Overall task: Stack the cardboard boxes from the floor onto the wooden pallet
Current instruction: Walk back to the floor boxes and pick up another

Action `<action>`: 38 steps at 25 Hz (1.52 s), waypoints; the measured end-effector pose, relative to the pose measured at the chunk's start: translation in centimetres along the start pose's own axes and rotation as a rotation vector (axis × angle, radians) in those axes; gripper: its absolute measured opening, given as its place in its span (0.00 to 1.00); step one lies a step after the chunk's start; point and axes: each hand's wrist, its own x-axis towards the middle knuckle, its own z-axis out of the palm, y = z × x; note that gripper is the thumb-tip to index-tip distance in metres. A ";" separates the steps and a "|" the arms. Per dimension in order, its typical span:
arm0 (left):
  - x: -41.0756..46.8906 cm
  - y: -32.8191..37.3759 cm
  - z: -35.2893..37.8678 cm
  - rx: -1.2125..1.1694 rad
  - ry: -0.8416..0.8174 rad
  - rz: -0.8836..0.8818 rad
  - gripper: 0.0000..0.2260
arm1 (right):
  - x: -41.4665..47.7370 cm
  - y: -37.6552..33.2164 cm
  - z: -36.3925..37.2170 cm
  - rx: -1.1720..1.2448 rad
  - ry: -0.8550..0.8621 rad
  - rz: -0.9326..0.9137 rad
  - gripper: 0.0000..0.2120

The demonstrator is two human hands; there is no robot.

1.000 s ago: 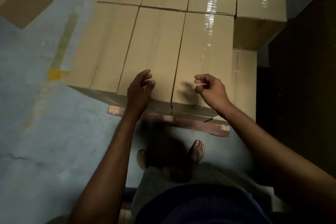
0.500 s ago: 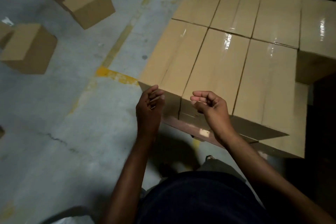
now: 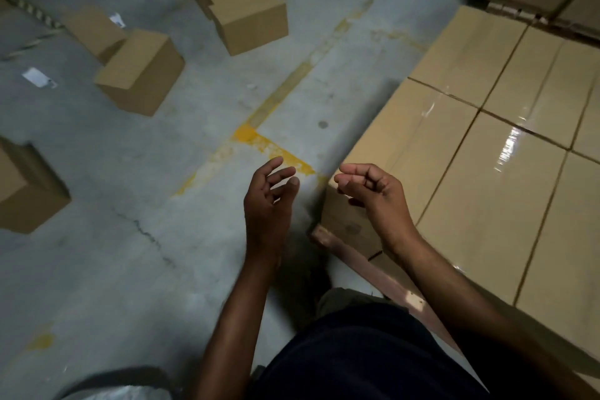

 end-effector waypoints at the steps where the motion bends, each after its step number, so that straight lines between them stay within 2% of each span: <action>1: 1.7 0.5 -0.7 0.003 0.008 0.003 0.18 | 1.6 -0.4 1.5 0.012 -0.012 0.005 0.10; 6: 10.0 3.0 -4.7 -0.016 0.100 0.012 0.20 | 9.9 -3.5 9.0 -0.048 -0.137 -0.030 0.09; 11: 18.2 3.8 -10.9 0.004 0.171 0.007 0.21 | 16.9 -5.1 17.8 -0.074 -0.181 -0.020 0.09; 18: 33.8 4.9 -22.8 -0.047 0.154 -0.068 0.16 | 25.7 -5.8 33.1 0.061 0.002 0.039 0.09; 23: 44.6 7.6 -28.7 -0.072 0.127 -0.050 0.14 | 31.2 -8.7 41.6 0.089 0.067 0.024 0.10; 29: 58.3 7.5 -29.7 -0.046 0.074 -0.045 0.14 | 41.9 -10.6 47.3 0.063 0.147 0.003 0.09; 34: 70.6 7.9 -30.2 -0.027 0.087 -0.052 0.15 | 54.6 -12.7 52.4 0.052 0.096 0.043 0.09; 38: 78.7 9.6 -32.7 -0.026 0.180 -0.046 0.15 | 63.0 -16.1 57.4 0.033 0.019 0.047 0.08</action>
